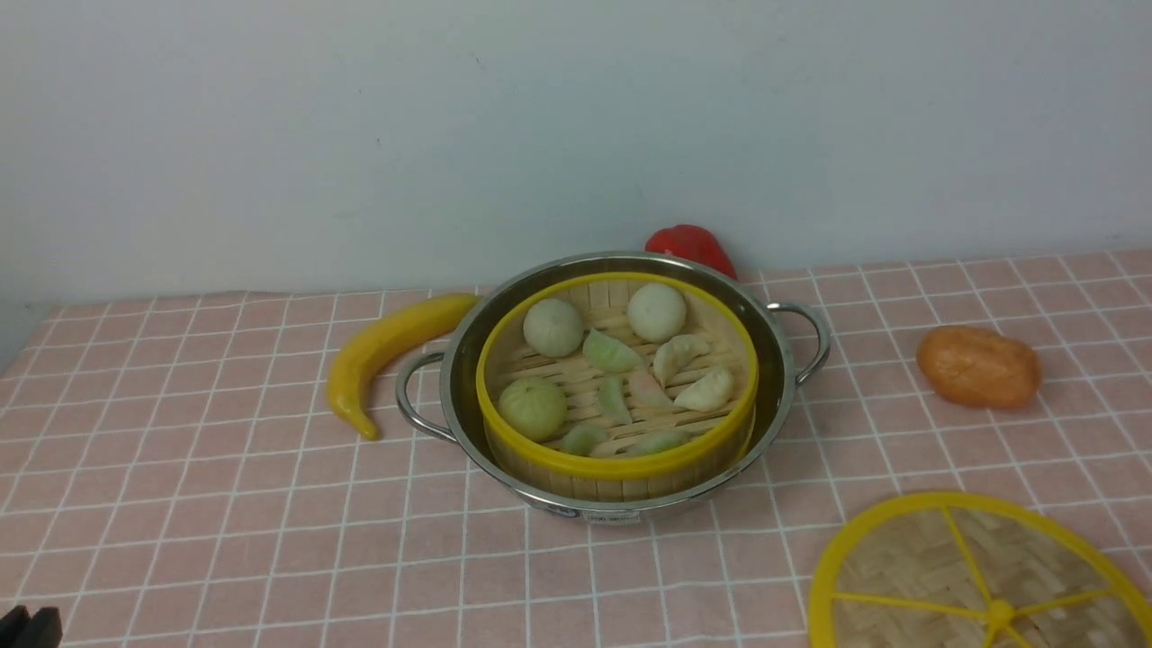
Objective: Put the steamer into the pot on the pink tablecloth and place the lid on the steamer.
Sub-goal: 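Move the gripper down to the bamboo steamer lid and grasp its center knob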
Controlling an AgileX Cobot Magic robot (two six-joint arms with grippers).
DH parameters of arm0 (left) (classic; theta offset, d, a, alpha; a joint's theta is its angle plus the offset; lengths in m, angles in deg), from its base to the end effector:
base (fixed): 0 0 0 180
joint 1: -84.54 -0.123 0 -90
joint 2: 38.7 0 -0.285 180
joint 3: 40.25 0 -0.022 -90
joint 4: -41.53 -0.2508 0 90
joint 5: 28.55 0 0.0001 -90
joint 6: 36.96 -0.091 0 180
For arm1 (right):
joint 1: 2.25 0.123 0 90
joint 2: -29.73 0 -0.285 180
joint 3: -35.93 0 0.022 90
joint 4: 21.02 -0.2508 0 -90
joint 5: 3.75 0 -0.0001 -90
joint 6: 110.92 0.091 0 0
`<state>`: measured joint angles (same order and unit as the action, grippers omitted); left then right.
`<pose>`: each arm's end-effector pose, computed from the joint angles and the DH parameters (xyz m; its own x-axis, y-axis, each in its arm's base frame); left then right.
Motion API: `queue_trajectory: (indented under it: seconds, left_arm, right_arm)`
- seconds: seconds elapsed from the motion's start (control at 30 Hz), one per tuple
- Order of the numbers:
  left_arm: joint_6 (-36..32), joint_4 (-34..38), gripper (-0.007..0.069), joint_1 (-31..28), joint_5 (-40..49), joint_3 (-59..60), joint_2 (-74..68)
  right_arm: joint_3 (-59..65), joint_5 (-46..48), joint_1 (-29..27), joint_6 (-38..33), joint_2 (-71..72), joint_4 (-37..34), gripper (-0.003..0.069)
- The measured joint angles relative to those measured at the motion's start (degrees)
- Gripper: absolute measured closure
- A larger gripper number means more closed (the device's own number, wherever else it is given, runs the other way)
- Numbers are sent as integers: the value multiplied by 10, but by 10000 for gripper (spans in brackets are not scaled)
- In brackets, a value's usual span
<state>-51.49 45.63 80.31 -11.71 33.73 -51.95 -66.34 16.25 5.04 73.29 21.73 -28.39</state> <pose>0.0602 0.0026 0.2003 -0.2475 0.1662 -0.9545 -0.0083 0.9848 0.1736 0.0528 0.0108 0.1788 -0.2939 0.1570 -0.9428 -0.1140 0.9736 0.1977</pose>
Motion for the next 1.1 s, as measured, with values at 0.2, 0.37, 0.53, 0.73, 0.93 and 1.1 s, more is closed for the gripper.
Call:
queue_trajectory:
  seconds: [0.2,0.37,0.53,0.73,0.93,1.1]
  left_arm:
    - [0,-1,550,0,10,35,50]
    - [3,-1,545,0,42,36,53]
    - [4,-1,539,0,46,36,54]
    - [4,-1,529,0,46,36,54]
    - [4,-1,529,0,46,36,54]
    - [0,-1,529,0,46,36,54]
  right_arm:
    - [0,0,0,0,0,0,417]
    - [0,-1,0,0,0,0,417]
    - [0,-1,0,0,0,0,417]
    - [0,-1,0,0,0,0,417]
    - [0,-1,0,0,0,0,417]
    - [0,-1,0,0,0,0,417]
